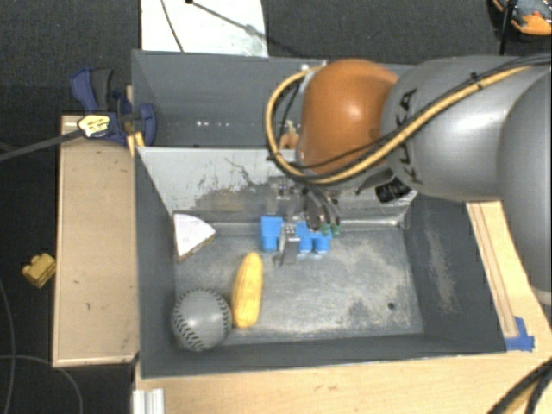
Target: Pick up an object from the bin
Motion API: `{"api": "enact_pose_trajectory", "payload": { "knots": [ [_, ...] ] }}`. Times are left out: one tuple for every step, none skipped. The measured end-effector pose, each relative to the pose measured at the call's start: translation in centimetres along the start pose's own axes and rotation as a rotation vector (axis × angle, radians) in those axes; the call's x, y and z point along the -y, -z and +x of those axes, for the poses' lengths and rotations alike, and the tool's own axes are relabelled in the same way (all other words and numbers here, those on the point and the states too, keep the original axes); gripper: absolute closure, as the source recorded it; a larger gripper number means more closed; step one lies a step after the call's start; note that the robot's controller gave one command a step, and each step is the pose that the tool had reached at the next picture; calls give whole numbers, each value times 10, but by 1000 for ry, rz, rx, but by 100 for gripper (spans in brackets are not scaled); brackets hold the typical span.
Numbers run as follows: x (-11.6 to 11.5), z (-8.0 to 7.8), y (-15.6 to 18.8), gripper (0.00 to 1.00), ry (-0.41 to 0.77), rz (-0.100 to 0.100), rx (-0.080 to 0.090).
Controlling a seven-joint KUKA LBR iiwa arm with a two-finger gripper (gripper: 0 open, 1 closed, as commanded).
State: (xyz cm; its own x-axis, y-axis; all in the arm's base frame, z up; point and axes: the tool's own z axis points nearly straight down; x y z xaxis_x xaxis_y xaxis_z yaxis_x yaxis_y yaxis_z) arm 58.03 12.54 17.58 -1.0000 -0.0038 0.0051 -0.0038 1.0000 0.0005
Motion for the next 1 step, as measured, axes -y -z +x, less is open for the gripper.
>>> {"api": "enact_pose_trajectory", "payload": {
  "knots": [
    [1, -2, 5, 0, -3, -1, 8]
  ]
}}
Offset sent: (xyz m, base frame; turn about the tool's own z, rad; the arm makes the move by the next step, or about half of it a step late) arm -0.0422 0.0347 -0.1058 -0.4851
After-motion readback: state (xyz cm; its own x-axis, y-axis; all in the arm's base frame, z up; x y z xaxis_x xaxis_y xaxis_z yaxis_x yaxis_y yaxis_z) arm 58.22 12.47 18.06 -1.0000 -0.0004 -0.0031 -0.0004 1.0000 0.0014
